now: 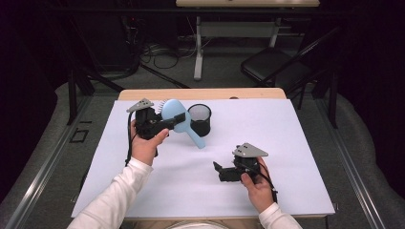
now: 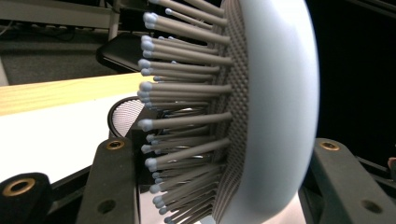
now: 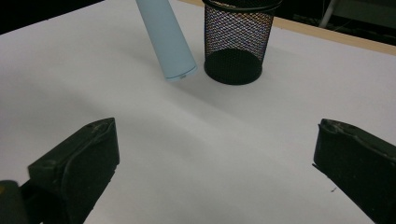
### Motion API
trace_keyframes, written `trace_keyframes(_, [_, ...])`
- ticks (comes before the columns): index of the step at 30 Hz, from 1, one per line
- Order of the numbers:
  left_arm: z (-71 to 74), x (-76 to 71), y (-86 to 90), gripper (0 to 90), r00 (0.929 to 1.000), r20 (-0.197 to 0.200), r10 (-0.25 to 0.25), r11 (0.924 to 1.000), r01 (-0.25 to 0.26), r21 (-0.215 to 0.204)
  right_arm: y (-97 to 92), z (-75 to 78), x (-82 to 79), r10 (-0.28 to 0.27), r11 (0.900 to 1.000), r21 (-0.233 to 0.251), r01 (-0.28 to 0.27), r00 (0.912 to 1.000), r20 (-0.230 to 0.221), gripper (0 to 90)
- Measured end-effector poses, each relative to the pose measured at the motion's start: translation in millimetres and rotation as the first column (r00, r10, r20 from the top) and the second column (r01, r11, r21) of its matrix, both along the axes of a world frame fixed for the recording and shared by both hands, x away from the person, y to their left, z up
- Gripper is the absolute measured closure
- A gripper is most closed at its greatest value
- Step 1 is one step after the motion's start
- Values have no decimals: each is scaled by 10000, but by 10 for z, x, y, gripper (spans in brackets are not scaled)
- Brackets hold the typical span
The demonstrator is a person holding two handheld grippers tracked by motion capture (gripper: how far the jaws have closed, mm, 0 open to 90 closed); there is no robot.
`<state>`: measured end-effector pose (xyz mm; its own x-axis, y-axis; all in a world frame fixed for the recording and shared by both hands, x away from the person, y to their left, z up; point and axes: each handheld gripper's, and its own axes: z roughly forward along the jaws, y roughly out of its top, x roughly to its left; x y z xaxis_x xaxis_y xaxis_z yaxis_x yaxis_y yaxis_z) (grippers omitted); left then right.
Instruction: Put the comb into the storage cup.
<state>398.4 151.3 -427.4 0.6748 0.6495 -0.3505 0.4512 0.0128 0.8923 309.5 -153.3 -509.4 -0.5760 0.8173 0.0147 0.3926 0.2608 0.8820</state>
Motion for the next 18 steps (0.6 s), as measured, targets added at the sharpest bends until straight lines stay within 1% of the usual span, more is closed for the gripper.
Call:
trace_keyframes(3, [18,16,1,488,10000,23,43,9999,-43,-104,0,-1,1,9,10000,-4,-9,10000,3,0])
trace_keyframes(6, [35,25,-1,487,9998,173,39,9998,-36,-201,3,-4,2,17,10000,-37,-17,10000,-27,0])
trace_keyframes(12, [92,41,7,486,9992,353,181,9998,-178,-79,9,-12,6,154,9999,-42,-154,9998,-146,6])
trace_keyframes(16, [127,56,14,486,9988,432,245,9997,-241,-91,7,-11,5,141,9999,-8,-141,9998,-132,6])
trace_keyframes(18, [145,65,17,487,9985,463,286,9996,-286,-6,4,-10,6,130,9999,-1,-130,9998,-134,6])
